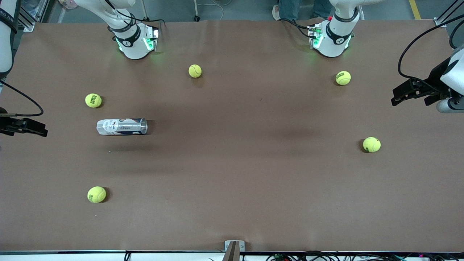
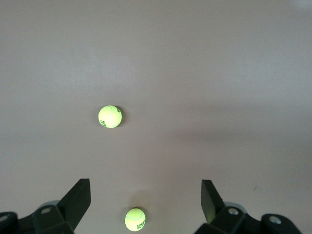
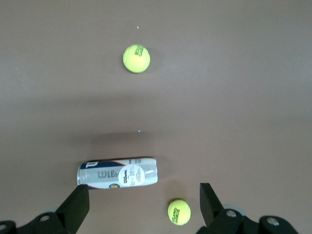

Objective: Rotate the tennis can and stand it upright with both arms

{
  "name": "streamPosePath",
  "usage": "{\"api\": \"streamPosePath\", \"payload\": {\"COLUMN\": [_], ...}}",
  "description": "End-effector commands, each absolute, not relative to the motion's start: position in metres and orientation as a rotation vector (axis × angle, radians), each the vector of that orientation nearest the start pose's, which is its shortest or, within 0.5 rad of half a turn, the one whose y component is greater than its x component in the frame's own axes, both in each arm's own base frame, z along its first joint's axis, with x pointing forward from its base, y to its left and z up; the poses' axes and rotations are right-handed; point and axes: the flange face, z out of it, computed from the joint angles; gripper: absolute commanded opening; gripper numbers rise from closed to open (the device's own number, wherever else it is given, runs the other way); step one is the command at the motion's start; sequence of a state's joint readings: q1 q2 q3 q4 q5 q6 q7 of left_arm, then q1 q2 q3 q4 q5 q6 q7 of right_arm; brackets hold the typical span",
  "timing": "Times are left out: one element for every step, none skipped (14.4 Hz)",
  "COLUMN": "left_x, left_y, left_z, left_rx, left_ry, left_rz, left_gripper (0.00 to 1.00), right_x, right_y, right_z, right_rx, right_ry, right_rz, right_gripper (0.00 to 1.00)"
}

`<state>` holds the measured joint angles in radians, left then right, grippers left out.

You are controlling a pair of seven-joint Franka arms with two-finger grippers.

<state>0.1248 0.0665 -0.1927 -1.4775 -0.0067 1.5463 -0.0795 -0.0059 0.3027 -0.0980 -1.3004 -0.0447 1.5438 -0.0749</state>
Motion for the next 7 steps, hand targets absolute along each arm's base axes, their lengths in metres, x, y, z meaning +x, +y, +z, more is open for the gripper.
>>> {"api": "streamPosePath", "payload": {"left_x": [0.568, 0.568, 0.568, 0.568, 0.568, 0.568, 0.568], "left_y": [-0.034, -0.036, -0.037, -0.035, -0.035, -0.036, -0.036], "left_z": [0.635, 0.636, 0.636, 0.635, 0.635, 0.635, 0.635], "left_rx": [-3.168, -3.177, -3.177, -3.171, -3.171, -3.171, -3.169], "left_ry": [-0.015, -0.036, -0.036, -0.036, -0.036, -0.034, -0.036], "left_rz": [-0.023, -0.024, -0.024, -0.022, -0.022, -0.022, -0.022], "left_gripper": [1.0, 1.0, 1.0, 1.0, 1.0, 1.0, 1.0], "right_x": [0.629, 0.622, 0.62, 0.618, 0.613, 0.605, 0.602], "right_y": [-0.058, -0.058, -0.059, -0.057, -0.056, -0.058, -0.06], "right_z": [0.574, 0.583, 0.587, 0.589, 0.596, 0.605, 0.607], "right_rx": [-3.177, -3.175, -3.173, -3.17, -3.159, -3.137, -3.124], "right_ry": [0.032, 0.03, 0.035, 0.036, 0.03, 0.037, 0.04], "right_rz": [0.16, 0.165, 0.16, 0.167, 0.167, 0.153, 0.153], "right_gripper": [1.0, 1.0, 1.0, 1.0, 1.0, 1.0, 1.0]}}
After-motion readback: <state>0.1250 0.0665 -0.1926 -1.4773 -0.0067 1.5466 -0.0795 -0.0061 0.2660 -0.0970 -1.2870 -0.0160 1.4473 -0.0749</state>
